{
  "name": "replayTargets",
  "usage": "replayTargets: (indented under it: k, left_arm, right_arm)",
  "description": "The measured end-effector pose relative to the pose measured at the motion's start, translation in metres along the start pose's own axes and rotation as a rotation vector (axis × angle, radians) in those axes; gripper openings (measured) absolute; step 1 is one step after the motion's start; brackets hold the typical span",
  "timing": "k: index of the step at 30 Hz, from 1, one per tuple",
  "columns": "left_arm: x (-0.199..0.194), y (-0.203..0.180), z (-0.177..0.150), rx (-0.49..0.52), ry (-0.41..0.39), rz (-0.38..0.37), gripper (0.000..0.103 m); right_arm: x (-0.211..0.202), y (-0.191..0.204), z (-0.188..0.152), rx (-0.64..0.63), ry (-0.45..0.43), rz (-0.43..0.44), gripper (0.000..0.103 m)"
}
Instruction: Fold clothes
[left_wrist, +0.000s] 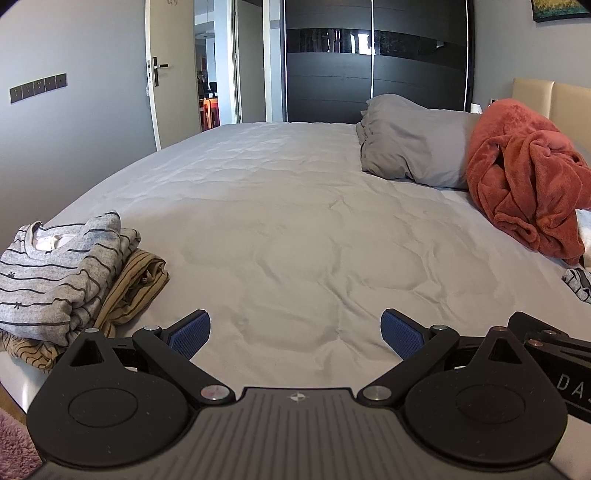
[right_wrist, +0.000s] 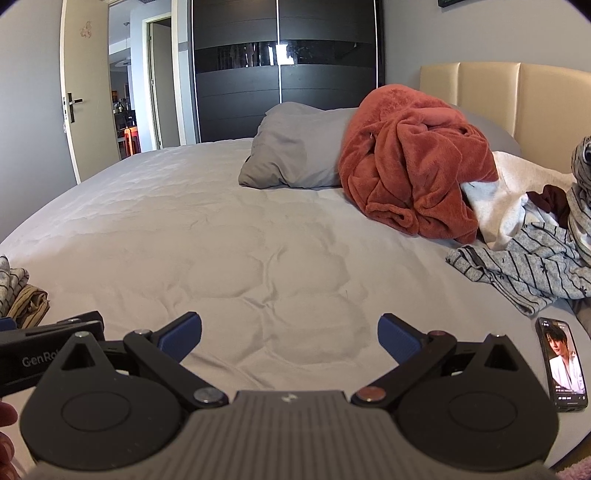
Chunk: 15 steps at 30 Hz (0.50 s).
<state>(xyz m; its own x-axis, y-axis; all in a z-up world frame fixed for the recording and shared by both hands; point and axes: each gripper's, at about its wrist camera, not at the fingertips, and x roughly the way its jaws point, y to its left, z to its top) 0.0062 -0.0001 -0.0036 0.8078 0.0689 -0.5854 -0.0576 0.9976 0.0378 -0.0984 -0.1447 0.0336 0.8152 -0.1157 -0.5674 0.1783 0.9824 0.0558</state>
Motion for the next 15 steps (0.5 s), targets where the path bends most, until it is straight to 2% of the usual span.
replayTargets:
  k: [15]
  left_arm:
    - [-0.0031,0.0005,0.0012,-0.004,0.001,-0.004,0.101]
  right_arm:
    - [-0.0047,-0.001,-0.0026,0.009,-0.006,0.0,0.103]
